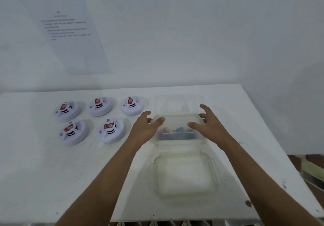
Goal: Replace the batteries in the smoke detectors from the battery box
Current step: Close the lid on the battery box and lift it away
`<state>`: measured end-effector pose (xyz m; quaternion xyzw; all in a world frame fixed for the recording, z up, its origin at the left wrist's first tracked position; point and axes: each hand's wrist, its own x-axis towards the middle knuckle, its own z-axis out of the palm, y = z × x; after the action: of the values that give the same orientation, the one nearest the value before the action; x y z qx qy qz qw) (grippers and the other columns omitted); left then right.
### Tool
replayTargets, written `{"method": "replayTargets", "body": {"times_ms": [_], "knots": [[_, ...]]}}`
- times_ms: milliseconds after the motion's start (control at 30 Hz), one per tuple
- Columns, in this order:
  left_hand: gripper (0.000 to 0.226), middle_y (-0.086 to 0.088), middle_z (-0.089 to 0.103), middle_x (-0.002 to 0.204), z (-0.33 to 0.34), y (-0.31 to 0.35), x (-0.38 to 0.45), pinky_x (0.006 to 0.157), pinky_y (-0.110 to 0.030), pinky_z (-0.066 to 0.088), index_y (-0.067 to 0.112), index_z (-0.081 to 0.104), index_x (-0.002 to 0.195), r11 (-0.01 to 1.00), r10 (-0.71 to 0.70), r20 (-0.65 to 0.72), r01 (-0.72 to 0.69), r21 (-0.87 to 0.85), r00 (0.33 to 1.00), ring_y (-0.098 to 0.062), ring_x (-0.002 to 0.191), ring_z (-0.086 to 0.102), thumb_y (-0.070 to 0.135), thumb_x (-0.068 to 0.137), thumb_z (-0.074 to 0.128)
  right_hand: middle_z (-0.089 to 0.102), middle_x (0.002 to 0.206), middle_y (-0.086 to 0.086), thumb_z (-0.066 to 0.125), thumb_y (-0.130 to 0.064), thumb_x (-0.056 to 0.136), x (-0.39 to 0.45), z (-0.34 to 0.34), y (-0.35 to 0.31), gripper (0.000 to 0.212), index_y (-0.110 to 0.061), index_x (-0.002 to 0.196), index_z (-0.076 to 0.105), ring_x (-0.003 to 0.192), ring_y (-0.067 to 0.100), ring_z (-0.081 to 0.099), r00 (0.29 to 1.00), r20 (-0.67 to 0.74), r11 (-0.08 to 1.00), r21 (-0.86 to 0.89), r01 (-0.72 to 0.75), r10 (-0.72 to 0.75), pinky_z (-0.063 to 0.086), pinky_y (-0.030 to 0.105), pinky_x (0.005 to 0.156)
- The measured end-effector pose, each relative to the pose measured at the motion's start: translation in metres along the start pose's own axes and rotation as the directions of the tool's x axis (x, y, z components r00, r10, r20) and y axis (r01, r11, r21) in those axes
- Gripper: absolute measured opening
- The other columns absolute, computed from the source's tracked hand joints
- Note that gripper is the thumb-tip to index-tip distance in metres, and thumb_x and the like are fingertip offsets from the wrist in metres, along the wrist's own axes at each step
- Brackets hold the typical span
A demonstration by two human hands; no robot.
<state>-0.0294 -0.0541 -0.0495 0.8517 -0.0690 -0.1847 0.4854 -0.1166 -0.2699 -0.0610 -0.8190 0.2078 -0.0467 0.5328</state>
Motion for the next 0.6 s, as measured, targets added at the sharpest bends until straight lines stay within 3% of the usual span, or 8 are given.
{"method": "replayTargets", "body": {"times_ms": [200,333,400,600], "knots": [[0.067,0.009,0.044,0.146,0.007,-0.002,0.014,0.107,-0.034,0.036,0.021,0.044,0.141,0.998,0.038,-0.021,-0.039,-0.045,0.999,-0.014,0.133,0.043,0.047,0.084,0.067,0.043,0.139,-0.008,0.078,-0.029,0.081,0.004,0.011,0.001,0.087,-0.035,0.15,0.026,0.116,0.013,0.047,1.0,0.002,0.999,0.043,0.016,-0.016,0.039,0.027,0.092],[0.07,0.009,0.048,0.141,0.006,-0.007,0.018,0.108,-0.035,0.038,0.022,0.046,0.14,0.993,0.042,0.003,-0.041,-0.107,0.999,-0.011,0.129,0.045,0.043,0.08,0.073,0.043,0.144,-0.009,0.082,-0.032,0.077,0.006,0.01,0.003,0.095,-0.041,0.151,0.023,0.13,0.017,0.047,1.0,0.007,0.998,0.064,0.023,-0.024,0.042,0.038,0.108],[0.077,0.006,0.046,0.142,0.007,-0.009,0.017,0.106,-0.033,0.038,0.021,0.039,0.146,0.991,0.046,0.026,-0.042,-0.125,0.999,-0.011,0.128,0.044,0.038,0.079,0.075,0.041,0.143,-0.012,0.083,-0.032,0.076,0.004,0.009,0.004,0.096,-0.045,0.15,0.022,0.134,0.017,0.042,0.999,0.023,0.998,0.058,0.03,-0.031,0.039,0.042,0.112],[0.077,0.013,0.05,0.132,0.008,-0.016,0.017,0.089,-0.024,0.041,0.03,0.039,0.145,0.976,0.082,0.072,-0.066,-0.206,0.994,-0.011,0.116,0.053,0.028,0.078,0.078,0.045,0.136,-0.011,0.081,-0.023,0.079,0.002,0.01,0.006,0.093,-0.045,0.149,0.024,0.126,0.016,0.047,0.997,0.041,0.995,0.085,0.059,-0.062,0.042,0.03,0.101]]}}
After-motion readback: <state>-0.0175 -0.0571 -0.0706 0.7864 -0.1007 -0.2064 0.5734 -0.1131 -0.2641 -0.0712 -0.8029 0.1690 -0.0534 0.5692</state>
